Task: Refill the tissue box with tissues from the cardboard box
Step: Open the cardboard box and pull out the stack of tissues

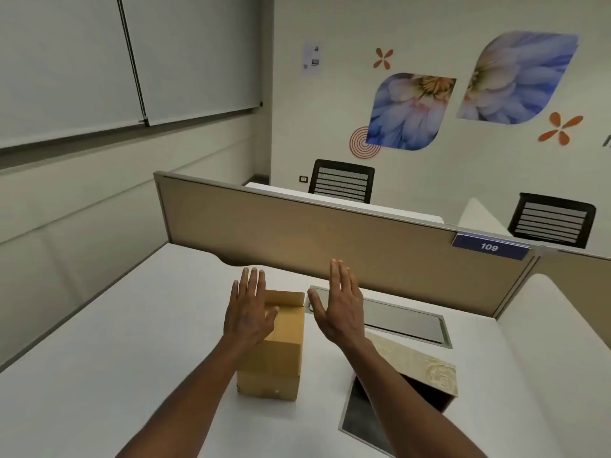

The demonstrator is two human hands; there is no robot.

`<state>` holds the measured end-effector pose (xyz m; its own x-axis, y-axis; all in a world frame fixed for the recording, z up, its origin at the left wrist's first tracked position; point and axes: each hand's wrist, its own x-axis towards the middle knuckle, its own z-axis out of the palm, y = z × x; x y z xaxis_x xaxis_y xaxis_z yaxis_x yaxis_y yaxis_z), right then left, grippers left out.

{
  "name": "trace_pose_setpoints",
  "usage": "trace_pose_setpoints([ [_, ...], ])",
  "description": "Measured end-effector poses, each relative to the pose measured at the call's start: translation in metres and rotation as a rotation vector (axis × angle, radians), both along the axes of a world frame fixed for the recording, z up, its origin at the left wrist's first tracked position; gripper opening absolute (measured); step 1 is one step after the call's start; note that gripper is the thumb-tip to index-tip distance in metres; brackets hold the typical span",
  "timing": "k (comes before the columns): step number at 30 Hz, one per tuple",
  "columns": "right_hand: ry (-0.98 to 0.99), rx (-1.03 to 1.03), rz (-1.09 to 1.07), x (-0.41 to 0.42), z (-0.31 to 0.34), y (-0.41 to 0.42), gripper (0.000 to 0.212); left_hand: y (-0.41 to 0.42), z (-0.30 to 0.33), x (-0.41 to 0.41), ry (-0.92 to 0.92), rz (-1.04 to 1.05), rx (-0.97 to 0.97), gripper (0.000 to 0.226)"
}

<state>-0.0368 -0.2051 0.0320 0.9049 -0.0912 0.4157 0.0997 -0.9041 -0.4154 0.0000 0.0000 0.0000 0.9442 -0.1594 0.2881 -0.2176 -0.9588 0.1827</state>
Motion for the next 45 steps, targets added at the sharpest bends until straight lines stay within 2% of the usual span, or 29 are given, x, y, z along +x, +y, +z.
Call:
trace_pose_setpoints([
  [8,0.059,0.026,-0.010,-0.003,-0.026,0.006,0.079,0.011,-0.036,-0.011,0.215,0.047,0.038,0.093],
  [15,0.123,0.093,0.006,-0.009,-0.045,0.018,0.079,0.020,-0.051,-0.034,0.353,0.060,-0.195,0.075],
  [19,0.341,0.189,0.008,-0.004,-0.058,0.025,0.074,0.028,-0.061,-0.055,0.500,0.039,-0.344,0.071],
  [23,0.600,0.107,0.016,0.000,-0.072,0.038,0.074,0.035,-0.082,-0.079,0.562,-0.055,-0.330,0.081],
  [29,0.764,0.084,-0.096,-0.002,-0.092,0.066,0.092,0.034,-0.110,-0.090,0.499,-0.097,-0.208,0.087],
  [35,0.733,0.092,-0.159,-0.013,-0.111,0.087,0.113,0.032,-0.110,-0.082,0.462,-0.048,-0.170,0.079],
  [37,0.719,0.109,-0.169,-0.015,-0.113,0.089,0.112,0.035,-0.107,-0.076,0.480,-0.042,-0.210,0.077],
  [41,0.709,0.140,-0.162,-0.017,-0.112,0.087,0.103,0.035,-0.098,-0.062,0.457,-0.009,-0.348,0.057],
  [45,0.691,0.200,-0.165,-0.022,-0.111,0.086,0.098,0.025,-0.094,-0.050,0.453,0.046,-0.354,0.054],
])
